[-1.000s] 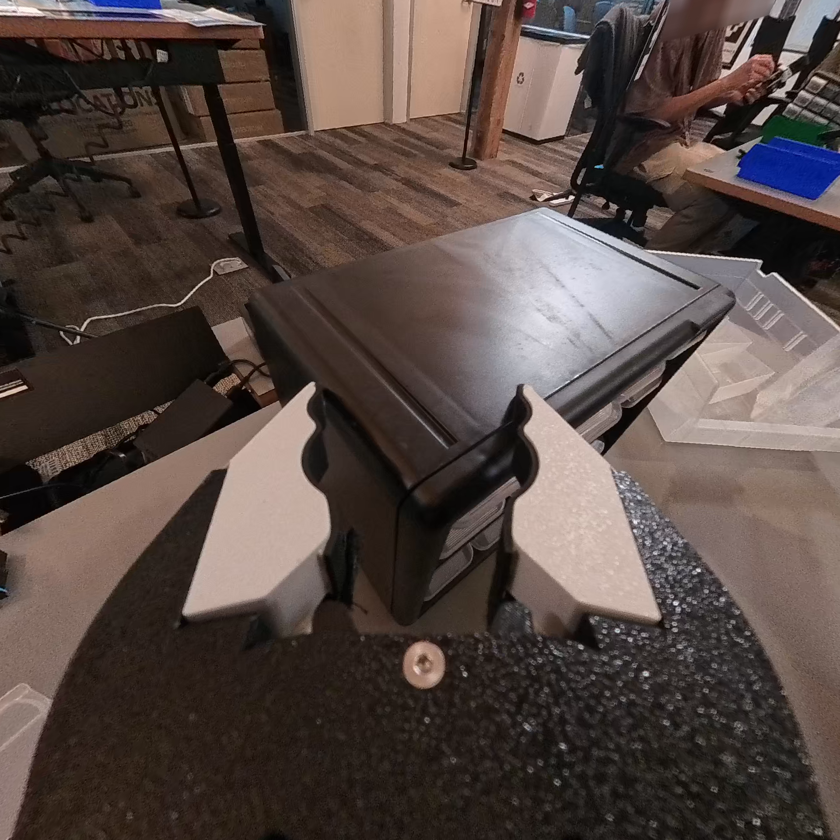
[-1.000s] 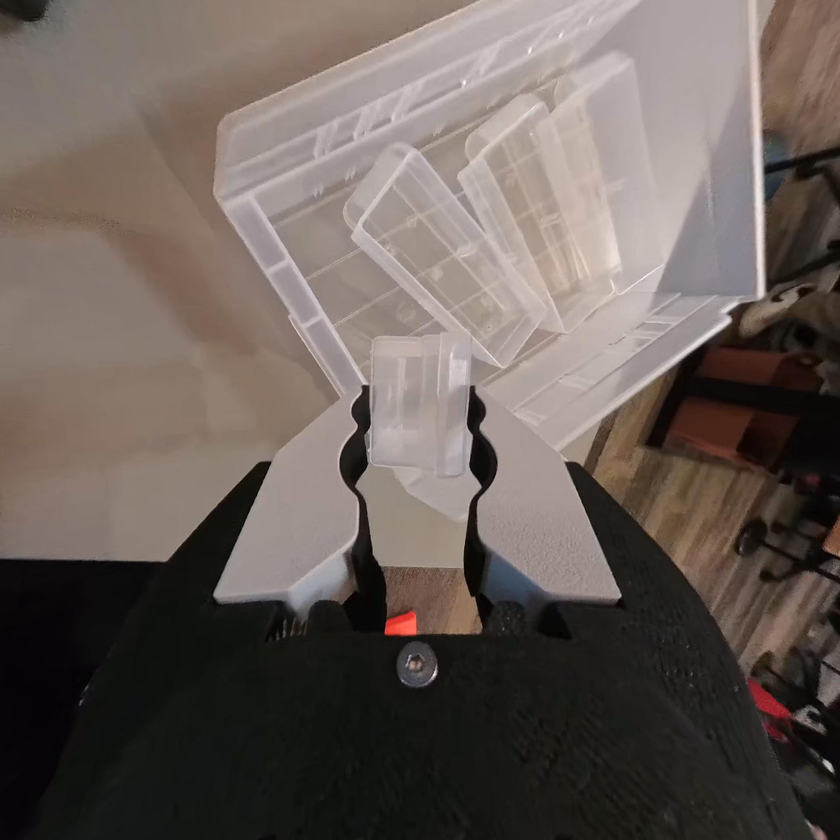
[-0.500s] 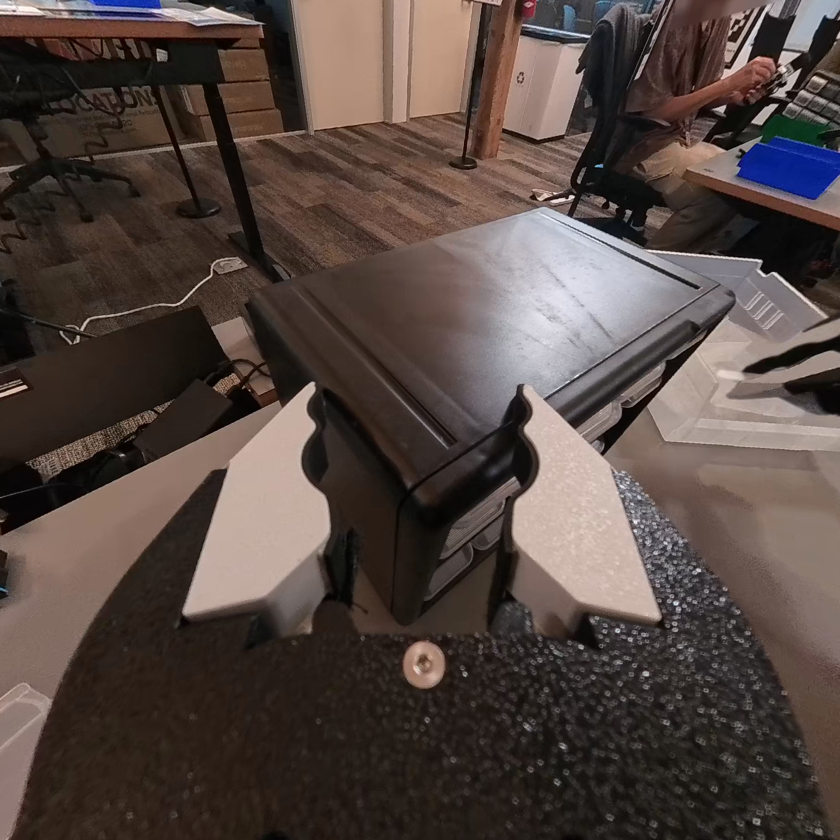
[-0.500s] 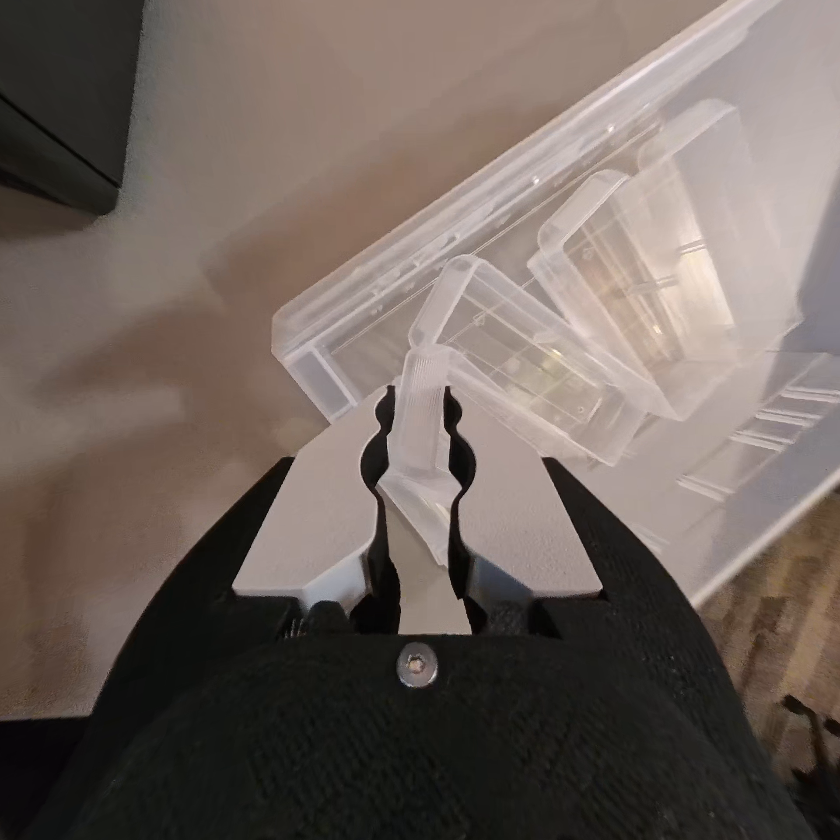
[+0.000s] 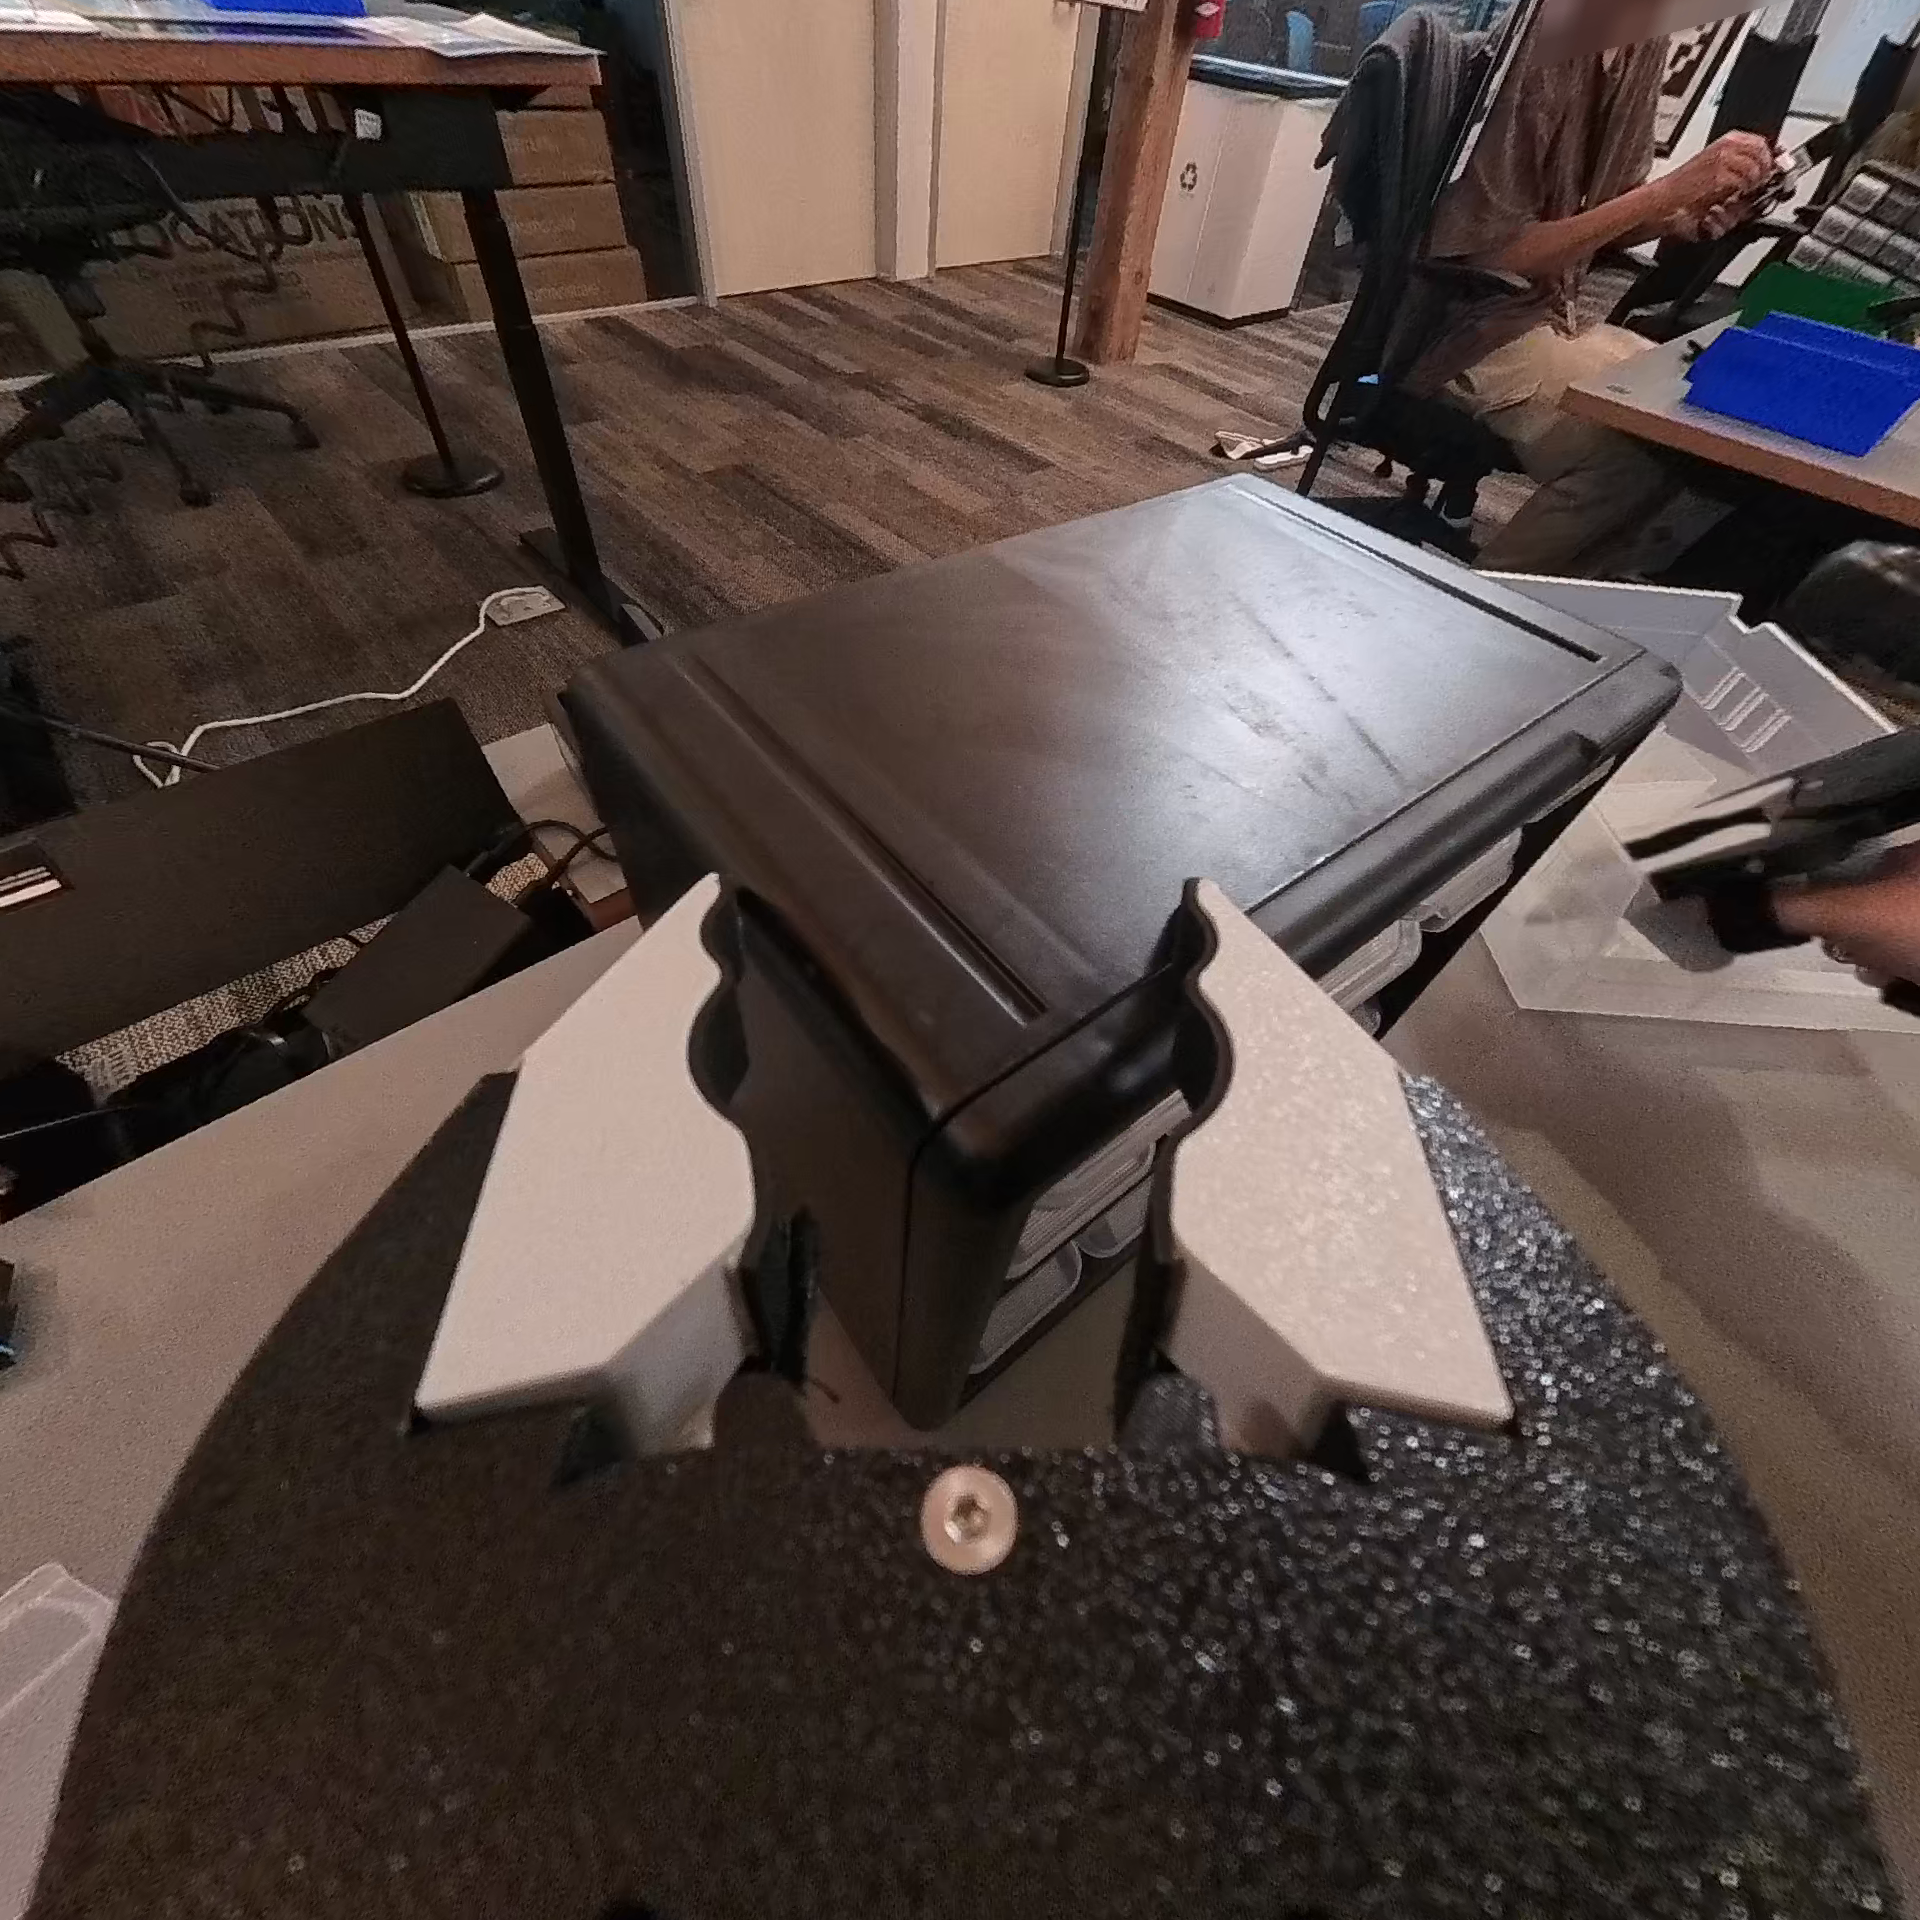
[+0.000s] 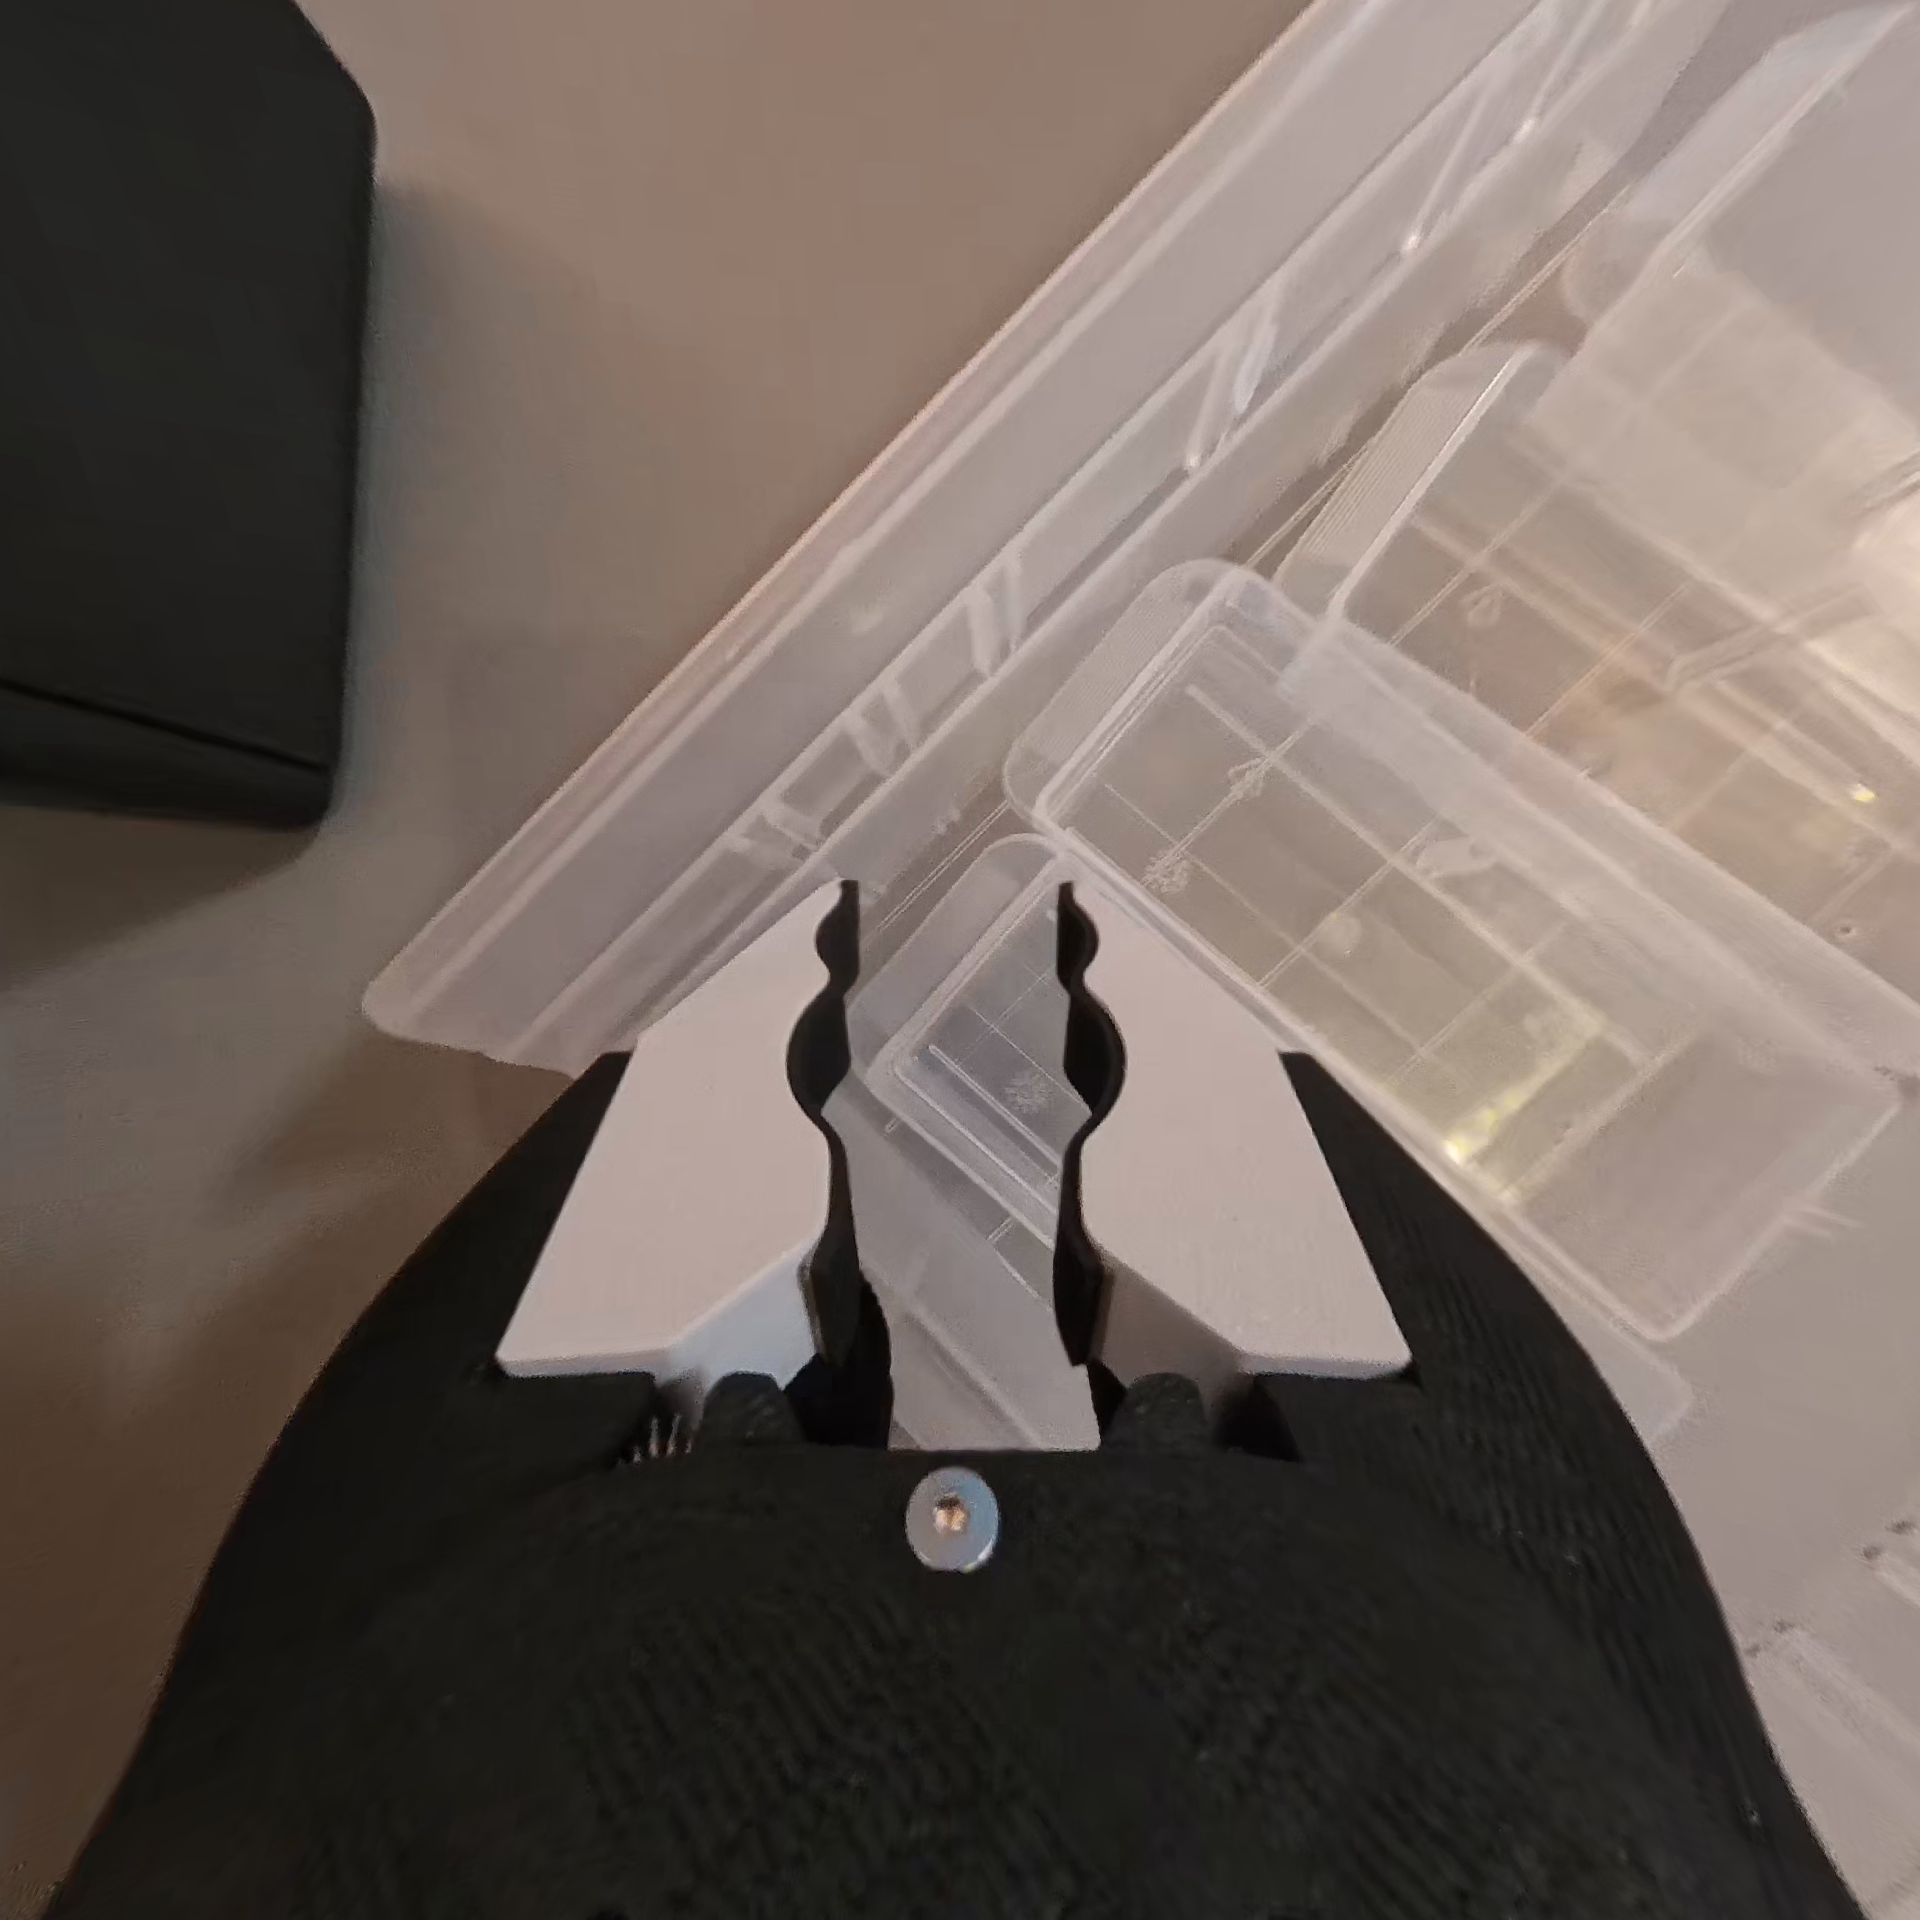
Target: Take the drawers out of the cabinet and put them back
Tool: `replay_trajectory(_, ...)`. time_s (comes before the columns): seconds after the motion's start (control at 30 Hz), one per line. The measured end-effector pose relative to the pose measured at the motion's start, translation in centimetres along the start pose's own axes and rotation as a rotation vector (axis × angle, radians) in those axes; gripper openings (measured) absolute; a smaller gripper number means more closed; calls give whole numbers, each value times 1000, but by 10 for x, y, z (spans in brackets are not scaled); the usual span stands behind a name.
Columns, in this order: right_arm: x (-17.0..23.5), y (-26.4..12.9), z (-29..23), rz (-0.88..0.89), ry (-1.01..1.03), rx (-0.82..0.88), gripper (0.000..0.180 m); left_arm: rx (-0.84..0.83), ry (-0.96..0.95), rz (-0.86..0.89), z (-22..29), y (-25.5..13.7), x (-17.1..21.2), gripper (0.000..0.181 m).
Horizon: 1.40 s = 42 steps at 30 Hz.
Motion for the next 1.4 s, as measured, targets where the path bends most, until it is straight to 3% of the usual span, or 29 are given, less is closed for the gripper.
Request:
replay_trajectory(0.03, -1, -3, 1, 39, -4, 6, 41, 0, -1, 0, 0, 0, 0, 82)
replay_trajectory(0.17, 0, -50, -2, 260, -78, 71, 63, -19, 1, -1, -2, 0, 0, 88)
replay_trajectory(0.33, 39, -125, 37, 530, -49, 481, 73, -129, 45, 29, -4, -13, -5, 91)
replay_trajectory(0.47, 81, -111, 74, 470, 173, 385, 75, -256, 0, 139, -11, -63, -5, 91)
replay_trajectory(0.6, 102, -82, 86, 320, 198, 337, 74, -418, -104, 182, -13, -137, 17, 98)
replay_trajectory(0.7, 102, -73, 91, 315, 246, 236, 58, -566, -60, 98, -9, -179, 40, 124)
replay_trajectory(0.87, 99, -74, 107, 285, 240, 217, 31, -622, -267, -89, -9, -222, 114, 131)
replay_trajectory(1.03, 101, -82, 135, 202, 165, 283, 5, -587, -284, -218, 11, -218, 167, 125)
replay_trajectory(1.3, 111, -94, 174, 165, 58, 75, 4, -614, -249, -310, 20, -183, 191, 106)
replay_trajectory(1.4, 115, -99, 192, 146, 12, -38, 4, -624, -203, -384, 19, -168, 197, 86)
Point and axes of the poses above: each gripper's, where its closed fingertips meet, y out along the fingers, x out of its underside, z = x × y across the jaws, the point moved 9 cm from there along -y, back along the fingers, and after that the axes turned 1 degree about -z, right-handed, at the moved point
